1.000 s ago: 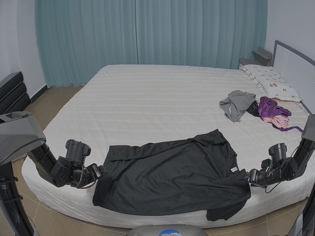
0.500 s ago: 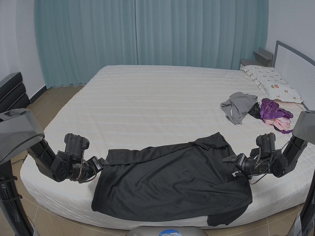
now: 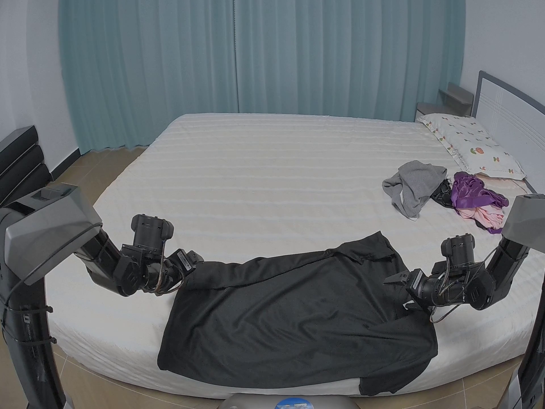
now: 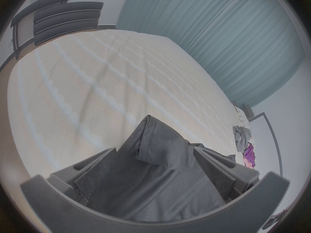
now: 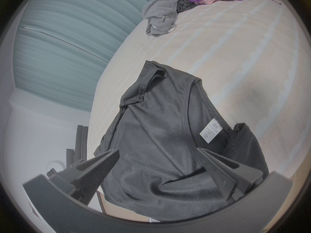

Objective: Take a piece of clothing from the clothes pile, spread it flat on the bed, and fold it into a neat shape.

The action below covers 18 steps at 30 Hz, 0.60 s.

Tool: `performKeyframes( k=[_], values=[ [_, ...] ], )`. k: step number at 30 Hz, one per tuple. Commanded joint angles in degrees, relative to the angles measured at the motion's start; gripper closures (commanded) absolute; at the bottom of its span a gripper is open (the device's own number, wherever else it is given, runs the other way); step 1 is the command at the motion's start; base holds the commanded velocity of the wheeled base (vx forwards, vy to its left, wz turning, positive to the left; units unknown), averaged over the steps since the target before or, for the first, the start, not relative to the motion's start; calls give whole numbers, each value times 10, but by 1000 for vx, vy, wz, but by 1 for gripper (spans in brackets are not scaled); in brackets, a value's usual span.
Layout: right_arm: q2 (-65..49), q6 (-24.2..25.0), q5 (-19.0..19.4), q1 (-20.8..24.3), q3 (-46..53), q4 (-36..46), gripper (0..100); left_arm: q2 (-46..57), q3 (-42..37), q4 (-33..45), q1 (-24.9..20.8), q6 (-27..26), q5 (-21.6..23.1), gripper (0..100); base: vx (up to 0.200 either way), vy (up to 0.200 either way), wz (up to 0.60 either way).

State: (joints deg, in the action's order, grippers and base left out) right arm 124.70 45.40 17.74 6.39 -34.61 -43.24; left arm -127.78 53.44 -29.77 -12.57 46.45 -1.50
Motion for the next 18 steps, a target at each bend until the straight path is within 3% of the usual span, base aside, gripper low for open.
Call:
performKeyframes(
  k=[1,15,16,18],
  values=[
    [1,0,-1,-1,4,-1,0,-70,57,2,-9,-1,-3,0,0,0,0],
    [3,-2,-1,-4,9,-1,0,-102,100,31,-18,-24,-3,0,0,0,0],
    [2,-2,-1,-4,9,-1,0,-106,106,34,-19,-24,-4,100,0,0,0],
    [2,-2,-1,-4,9,-1,0,-106,114,44,-19,-24,-5,100,0,0,0]
  ],
)
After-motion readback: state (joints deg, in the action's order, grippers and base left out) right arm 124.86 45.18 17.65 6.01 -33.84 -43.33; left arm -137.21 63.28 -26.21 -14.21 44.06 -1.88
